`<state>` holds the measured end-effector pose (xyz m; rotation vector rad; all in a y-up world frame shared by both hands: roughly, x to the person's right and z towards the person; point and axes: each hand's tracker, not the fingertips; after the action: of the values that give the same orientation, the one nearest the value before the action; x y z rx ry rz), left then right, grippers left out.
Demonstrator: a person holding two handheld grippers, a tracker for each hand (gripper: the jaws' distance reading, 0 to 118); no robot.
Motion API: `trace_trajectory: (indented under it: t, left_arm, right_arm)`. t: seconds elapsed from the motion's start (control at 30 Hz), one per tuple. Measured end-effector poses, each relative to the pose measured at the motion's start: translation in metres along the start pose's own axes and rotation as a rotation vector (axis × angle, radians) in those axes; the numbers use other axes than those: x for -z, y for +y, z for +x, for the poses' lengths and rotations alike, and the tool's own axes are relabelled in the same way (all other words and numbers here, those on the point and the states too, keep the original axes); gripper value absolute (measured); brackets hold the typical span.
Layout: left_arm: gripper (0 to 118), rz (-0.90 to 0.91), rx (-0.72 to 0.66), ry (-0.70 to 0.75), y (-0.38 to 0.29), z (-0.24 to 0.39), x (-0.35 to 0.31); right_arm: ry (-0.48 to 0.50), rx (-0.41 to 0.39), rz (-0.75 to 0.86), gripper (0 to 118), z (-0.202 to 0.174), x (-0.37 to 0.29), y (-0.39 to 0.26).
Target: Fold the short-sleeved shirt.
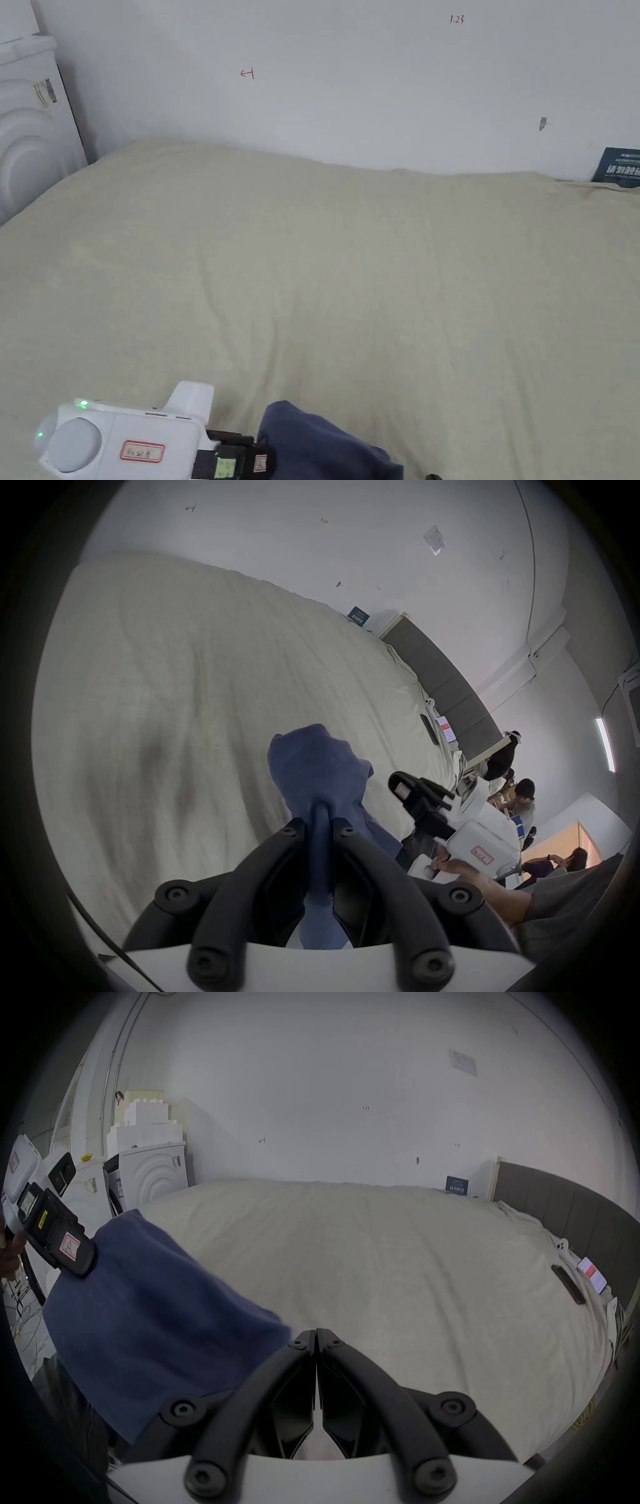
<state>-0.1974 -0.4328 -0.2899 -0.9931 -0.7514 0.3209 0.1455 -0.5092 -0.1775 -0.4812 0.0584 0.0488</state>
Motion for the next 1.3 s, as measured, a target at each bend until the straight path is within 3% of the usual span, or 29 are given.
trace_trajectory:
  t: [0.4, 0.7, 0.77, 1.07, 1.3]
  left_arm:
    - [5, 0.035, -0.049, 0.067, 0.011, -0.056, -0.066]
    - [5, 0.090, -0.079, 0.167, 0.027, -0.109, -0.150]
    - [5, 0.102, -0.086, 0.213, 0.031, -0.151, -0.180]
    - [5, 0.129, -0.142, 0.423, 0.049, -0.230, -0.281]
    - [5, 0.061, -0.254, 0.622, 0.050, -0.299, -0.307]
  right_arm:
    - [-0.018, 0.010, 0.038, 1, 0.010, -0.001, 0.020]
    - [-0.022, 0.015, 0.037, 1, 0.009, 0.004, 0.027]
    - [-0.027, 0.024, 0.042, 1, 0.010, 0.006, 0.031]
    - [-0.093, 0.040, 0.049, 1, 0.026, 0.013, 0.047]
    - [-0.152, 0.050, 0.049, 1, 0.039, 0.021, 0.055]
